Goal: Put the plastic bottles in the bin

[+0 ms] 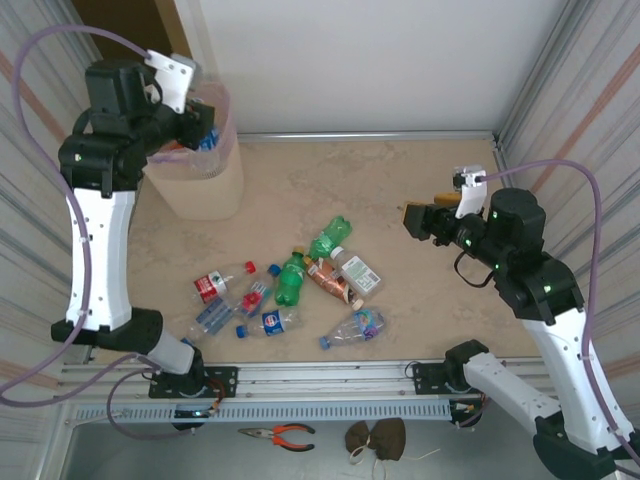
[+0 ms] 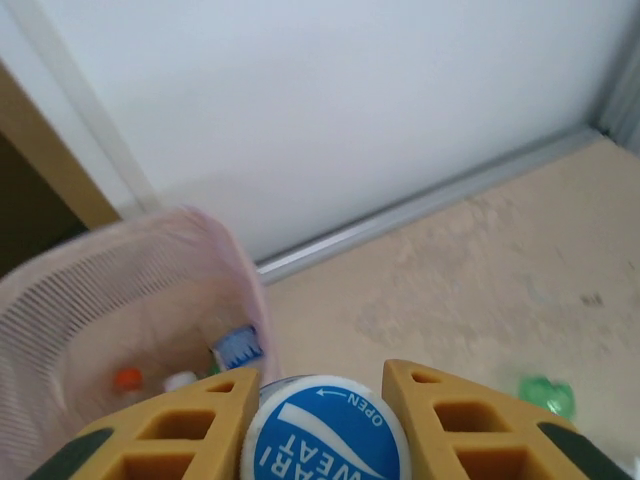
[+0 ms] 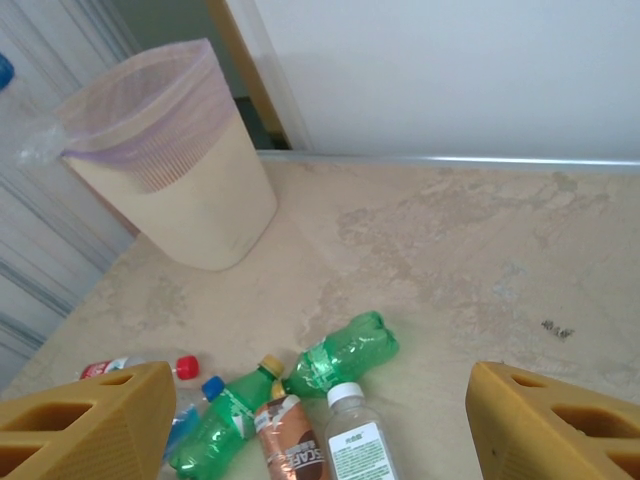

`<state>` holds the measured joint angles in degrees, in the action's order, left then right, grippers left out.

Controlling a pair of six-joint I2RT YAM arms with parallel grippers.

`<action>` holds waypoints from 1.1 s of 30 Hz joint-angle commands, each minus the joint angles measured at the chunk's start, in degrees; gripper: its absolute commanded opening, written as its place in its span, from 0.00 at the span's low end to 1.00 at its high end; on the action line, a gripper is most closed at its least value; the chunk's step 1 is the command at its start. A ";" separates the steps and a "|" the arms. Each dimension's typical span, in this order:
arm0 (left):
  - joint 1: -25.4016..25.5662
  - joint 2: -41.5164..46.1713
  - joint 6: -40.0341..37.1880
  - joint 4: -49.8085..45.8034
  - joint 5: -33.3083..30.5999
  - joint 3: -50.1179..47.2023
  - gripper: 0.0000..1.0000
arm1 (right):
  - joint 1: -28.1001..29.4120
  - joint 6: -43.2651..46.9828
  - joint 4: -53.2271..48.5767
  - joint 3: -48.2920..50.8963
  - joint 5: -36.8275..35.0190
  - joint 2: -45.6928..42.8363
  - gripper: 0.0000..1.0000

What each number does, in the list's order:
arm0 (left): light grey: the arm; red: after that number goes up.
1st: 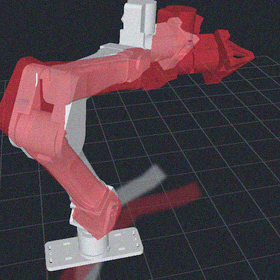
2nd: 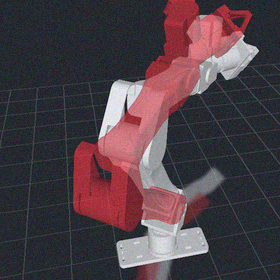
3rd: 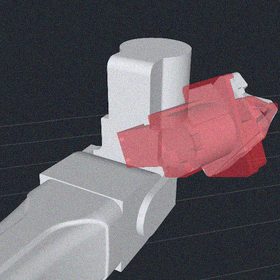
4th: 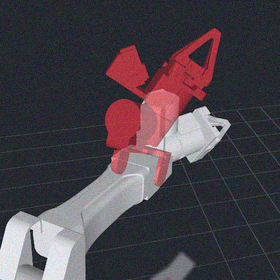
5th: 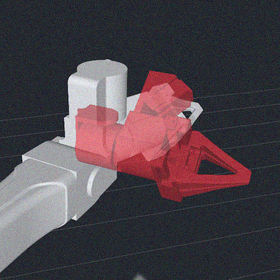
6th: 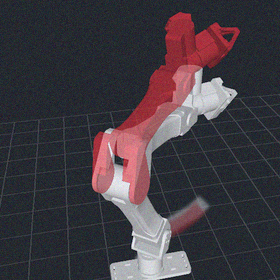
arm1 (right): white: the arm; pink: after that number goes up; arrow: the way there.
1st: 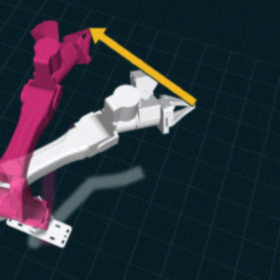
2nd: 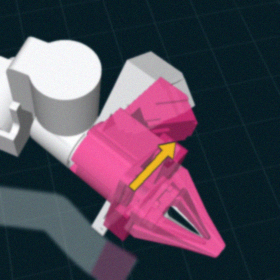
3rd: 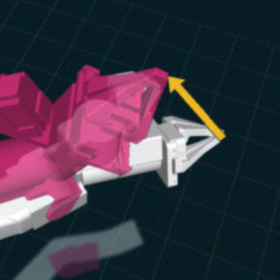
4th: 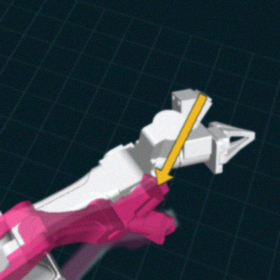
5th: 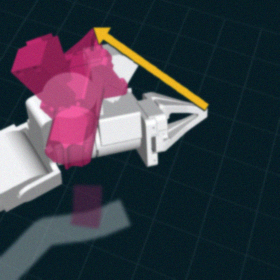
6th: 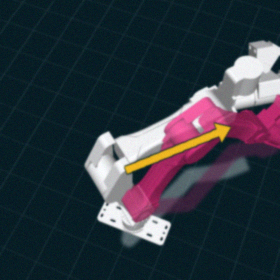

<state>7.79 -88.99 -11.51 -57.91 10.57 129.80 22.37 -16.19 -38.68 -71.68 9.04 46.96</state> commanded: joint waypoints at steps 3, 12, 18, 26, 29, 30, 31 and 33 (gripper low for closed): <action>-7.26 -9.11 5.93 4.61 4.50 8.98 0.30 | -0.26 0.98 0.44 -2.21 1.26 2.57 0.75; -12.58 -24.56 11.03 4.50 8.70 18.52 0.29 | -0.21 -0.02 1.19 -2.80 1.25 5.49 0.75; -12.90 -28.48 10.96 2.12 10.82 15.41 0.31 | -0.12 -1.42 1.18 -2.09 1.22 6.20 0.74; -12.89 -30.72 7.87 -2.03 11.46 8.29 0.35 | 0.23 -2.89 1.93 -0.84 1.52 6.74 0.73; -12.91 -33.40 7.10 -1.51 11.50 6.48 0.37 | 0.39 -2.89 1.85 -0.90 1.34 7.22 0.73; -12.89 -34.33 7.02 -1.42 11.66 6.61 0.39 | 0.38 -2.80 1.77 -1.01 1.29 7.40 0.73; -12.89 -35.11 6.98 -1.33 11.87 6.69 0.40 | 0.49 -2.78 1.76 -1.01 1.13 7.65 0.73; -12.81 -36.68 7.11 -1.03 12.31 6.95 0.43 | 0.48 -2.75 1.81 -1.08 1.00 8.05 0.73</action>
<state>-4.89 -123.85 -3.20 -58.24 21.21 137.10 22.52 -17.80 -37.78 -72.55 10.07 54.59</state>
